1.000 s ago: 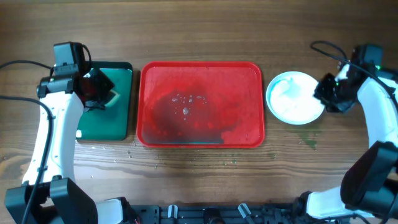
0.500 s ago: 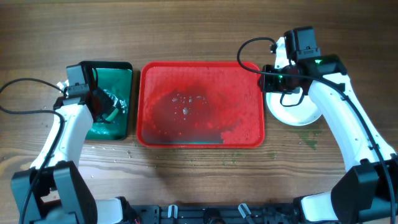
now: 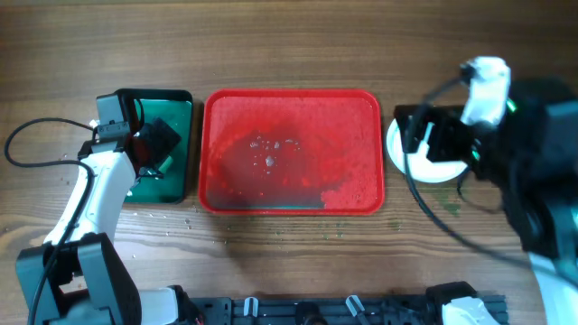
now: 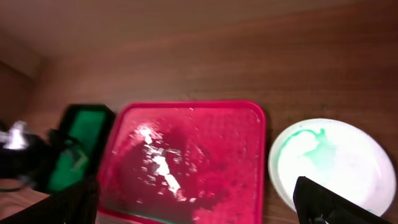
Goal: Clean dirty plates on tray and stack at the side
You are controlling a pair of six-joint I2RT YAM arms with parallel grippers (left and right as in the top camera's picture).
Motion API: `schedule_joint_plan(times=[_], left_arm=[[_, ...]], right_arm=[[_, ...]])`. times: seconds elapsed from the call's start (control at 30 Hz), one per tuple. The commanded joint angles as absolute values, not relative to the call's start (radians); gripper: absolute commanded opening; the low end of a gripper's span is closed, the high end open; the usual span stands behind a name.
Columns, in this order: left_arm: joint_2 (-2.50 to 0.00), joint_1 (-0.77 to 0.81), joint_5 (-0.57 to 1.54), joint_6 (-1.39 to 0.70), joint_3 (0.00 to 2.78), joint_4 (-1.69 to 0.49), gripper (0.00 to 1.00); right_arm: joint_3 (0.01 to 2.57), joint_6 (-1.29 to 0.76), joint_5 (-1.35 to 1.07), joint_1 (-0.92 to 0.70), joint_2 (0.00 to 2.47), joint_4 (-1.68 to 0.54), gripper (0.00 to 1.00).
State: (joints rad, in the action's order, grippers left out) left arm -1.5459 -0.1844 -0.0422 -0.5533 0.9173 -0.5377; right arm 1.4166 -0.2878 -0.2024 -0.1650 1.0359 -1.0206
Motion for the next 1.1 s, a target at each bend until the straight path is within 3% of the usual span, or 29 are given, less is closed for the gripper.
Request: schedule_joint_plan(times=[0.0, 0.13, 0.27, 0.4, 0.53, 0.7, 0.87, 1.07], left_arm=[[-1.545, -0.19, -0.027, -0.566, 0.914, -0.536, 1.0], [-1.545, -0.19, -0.027, -0.566, 0.915, -0.536, 1.0], [-1.545, -0.19, -0.027, -0.566, 0.915, -0.536, 1.0], [-1.545, -0.19, -0.027, -0.566, 0.915, -0.536, 1.0], [-1.545, -0.19, -0.027, -0.566, 0.915, -0.536, 1.0], [-1.545, -0.19, -0.027, -0.566, 0.914, -0.536, 1.0], [-1.545, -0.19, -0.027, -0.566, 0.915, -0.536, 1.0], [-1.545, -0.19, -0.027, -0.566, 0.915, -0.537, 1.0]], right_arm=[[1.426, -0.432, -0.115, -0.167, 0.96, -1.032, 1.0], [1.426, -0.341, 0.057, -0.167, 0.916, -1.047, 1.0], [1.33, -0.098, -0.029, -0.167, 0.896, -0.87, 1.0], [0.999, 0.002, -0.065, -0.161, 0.694, -0.612, 1.0], [0.53, 0.133, -0.33, -0.097, 0.404, -0.276, 1.0], [0.214, 0.129, -0.384, -0.08, 0.11, -0.152, 1.0], [0.004, 0.127, -0.509, -0.08, 0.013, 0.052, 1.0], [0.005, 0.076, -0.518, -0.08, 0.004, 0.037, 1.0]])
